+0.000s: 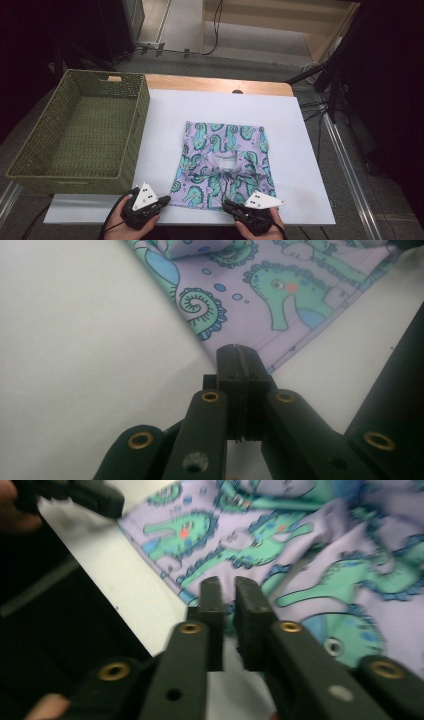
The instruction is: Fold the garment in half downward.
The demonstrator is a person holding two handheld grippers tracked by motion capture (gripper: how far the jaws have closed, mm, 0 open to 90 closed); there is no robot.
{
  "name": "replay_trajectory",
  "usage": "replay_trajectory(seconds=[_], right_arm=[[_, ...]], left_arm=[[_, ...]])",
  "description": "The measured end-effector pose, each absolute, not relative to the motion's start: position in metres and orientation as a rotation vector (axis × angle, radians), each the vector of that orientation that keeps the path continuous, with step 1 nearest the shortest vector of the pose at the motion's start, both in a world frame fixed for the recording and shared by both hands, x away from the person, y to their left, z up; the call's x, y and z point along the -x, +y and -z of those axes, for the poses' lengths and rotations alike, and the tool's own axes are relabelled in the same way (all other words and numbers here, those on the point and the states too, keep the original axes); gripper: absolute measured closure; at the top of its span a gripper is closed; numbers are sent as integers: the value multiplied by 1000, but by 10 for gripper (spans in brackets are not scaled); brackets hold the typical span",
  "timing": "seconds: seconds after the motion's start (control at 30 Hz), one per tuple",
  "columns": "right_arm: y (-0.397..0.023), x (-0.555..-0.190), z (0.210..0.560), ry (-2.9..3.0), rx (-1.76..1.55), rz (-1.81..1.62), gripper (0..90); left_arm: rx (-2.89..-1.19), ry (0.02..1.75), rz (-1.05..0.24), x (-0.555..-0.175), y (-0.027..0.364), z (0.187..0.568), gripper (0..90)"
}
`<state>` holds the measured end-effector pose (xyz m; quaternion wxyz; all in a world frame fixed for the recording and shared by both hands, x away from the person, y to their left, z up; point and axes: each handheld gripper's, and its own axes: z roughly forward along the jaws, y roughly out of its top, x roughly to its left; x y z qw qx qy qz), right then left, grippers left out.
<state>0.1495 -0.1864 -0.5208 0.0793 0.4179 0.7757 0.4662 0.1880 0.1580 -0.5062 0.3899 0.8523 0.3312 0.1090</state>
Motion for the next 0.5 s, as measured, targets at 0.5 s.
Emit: replay_trajectory(seconds=[0.5], right_arm=[[-290, -149, 528, 1919, -1636, -1086, 596]], left_arm=[[-2195, 820, -291, -187, 146, 508, 840]])
